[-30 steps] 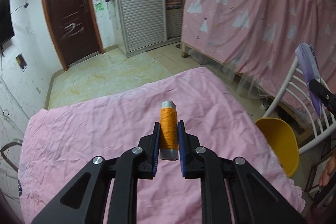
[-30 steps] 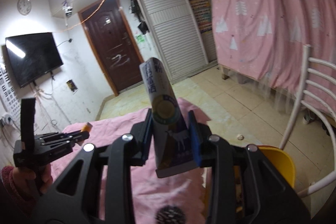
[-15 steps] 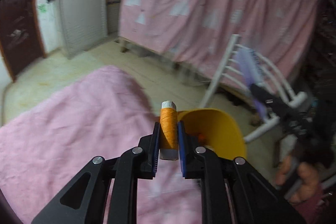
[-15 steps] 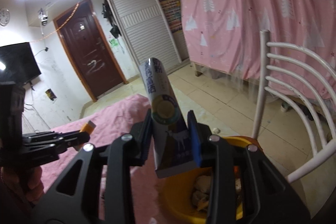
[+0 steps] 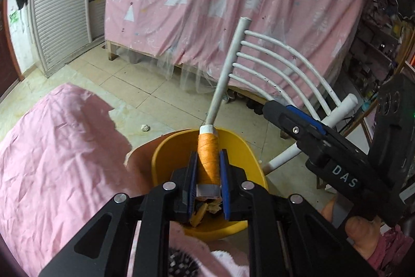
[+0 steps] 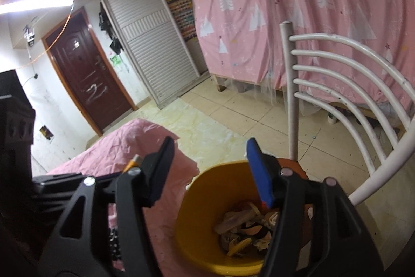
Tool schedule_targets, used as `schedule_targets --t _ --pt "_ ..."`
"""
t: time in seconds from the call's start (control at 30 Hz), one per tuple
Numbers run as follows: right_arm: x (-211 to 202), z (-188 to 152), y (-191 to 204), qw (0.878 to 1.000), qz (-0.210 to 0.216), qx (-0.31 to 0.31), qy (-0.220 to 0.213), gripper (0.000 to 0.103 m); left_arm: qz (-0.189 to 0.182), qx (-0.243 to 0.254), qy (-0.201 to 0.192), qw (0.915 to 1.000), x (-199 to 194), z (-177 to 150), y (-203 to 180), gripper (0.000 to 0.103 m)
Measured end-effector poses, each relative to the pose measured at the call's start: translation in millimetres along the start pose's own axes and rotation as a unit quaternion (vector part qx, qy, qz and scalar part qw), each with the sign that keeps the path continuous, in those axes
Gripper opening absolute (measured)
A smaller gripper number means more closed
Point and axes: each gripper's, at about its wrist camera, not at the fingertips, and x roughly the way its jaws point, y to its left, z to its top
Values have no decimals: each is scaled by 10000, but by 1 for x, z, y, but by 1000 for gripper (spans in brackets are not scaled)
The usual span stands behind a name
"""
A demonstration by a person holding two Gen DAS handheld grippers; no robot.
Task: Collect trash
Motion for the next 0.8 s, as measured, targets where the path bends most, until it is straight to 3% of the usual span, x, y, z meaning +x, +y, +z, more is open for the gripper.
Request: schedule_targets --t 0.13,0.2,0.27,0.37,0.57,0.73,0.8 --pt "-4 2 -9 9998 -43 150 -119 56 5 58 16 10000 6 3 -3 14" --pt "-6 3 -11 9997 -59 192 -164 56 2 52 23 10000 6 3 -2 27" --pt "-6 4 -11 9996 -63 212 -184 56 15 30 7 10000 6 2 0 30" --pt "-5 4 -9 9996 -57 192 -173 58 42 15 -32 10000 1 -1 4 31" --pt "-1 3 14 9999 29 -92 -127 74 184 -92 -309 9993 -27 -10 24 33" --pt "1 4 40 9992 208 -308 -150 81 589 -189 -704 9956 -64 -21 47 37" --pt "2 4 53 9986 311 -394 -147 82 837 -225 -803 9930 -78 -25 57 48"
